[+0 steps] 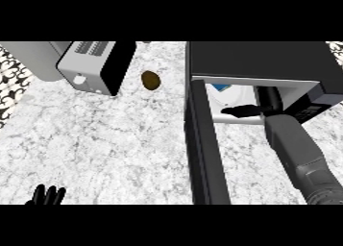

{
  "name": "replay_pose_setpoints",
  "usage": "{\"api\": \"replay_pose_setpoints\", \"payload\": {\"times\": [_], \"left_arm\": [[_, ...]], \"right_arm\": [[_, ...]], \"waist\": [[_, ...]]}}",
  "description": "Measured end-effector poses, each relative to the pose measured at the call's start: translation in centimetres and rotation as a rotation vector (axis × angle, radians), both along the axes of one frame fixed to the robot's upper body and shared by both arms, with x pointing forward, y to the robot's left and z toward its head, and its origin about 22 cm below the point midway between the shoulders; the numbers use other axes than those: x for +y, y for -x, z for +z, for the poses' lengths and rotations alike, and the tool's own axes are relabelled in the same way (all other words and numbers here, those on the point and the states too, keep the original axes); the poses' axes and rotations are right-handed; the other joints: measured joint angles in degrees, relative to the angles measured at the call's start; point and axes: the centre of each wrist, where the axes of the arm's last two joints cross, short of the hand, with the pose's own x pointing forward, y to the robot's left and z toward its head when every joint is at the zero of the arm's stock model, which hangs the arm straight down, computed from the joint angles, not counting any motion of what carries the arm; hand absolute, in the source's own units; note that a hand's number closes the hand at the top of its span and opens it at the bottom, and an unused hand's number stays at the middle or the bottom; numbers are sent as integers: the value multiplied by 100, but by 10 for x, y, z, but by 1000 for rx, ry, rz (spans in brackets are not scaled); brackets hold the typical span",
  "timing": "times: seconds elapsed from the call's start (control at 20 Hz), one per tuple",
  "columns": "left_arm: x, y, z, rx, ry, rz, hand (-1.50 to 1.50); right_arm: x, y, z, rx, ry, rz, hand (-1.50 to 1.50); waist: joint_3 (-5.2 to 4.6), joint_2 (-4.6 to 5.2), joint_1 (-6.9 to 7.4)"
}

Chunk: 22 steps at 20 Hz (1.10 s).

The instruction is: Pick up the milk, place it into the microwave and close the microwave

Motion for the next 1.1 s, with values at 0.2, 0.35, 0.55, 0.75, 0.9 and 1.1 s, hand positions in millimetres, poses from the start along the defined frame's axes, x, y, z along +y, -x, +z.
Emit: {"api": "replay_pose_setpoints", "payload": {"times": [0.2,0.35,0.55,0.75,0.9,1.1], "left_arm": [[-2,1,-1,10,2,7,-150],[-1,0,0,13,-6,-14,-150],[-2,-1,0,19,-15,-67,-150],[-1,-5,-3,43,-16,-163,150],[-8,-12,-7,57,-32,-247,150],[-24,-22,-13,55,-47,-307,150]], "right_arm": [[1,19,-24,20,-50,30,-150],[-1,38,-45,37,-102,50,-150],[-17,70,-73,62,-157,38,-150],[-40,106,-97,119,-207,41,-150],[-55,136,-112,163,-224,15,-150],[-76,171,-122,188,-228,-13,-150]], "waist": [[10,-39,-76],[30,-48,-150],[67,-27,-244],[94,23,-338],[110,62,-364],[118,79,-369]]}}
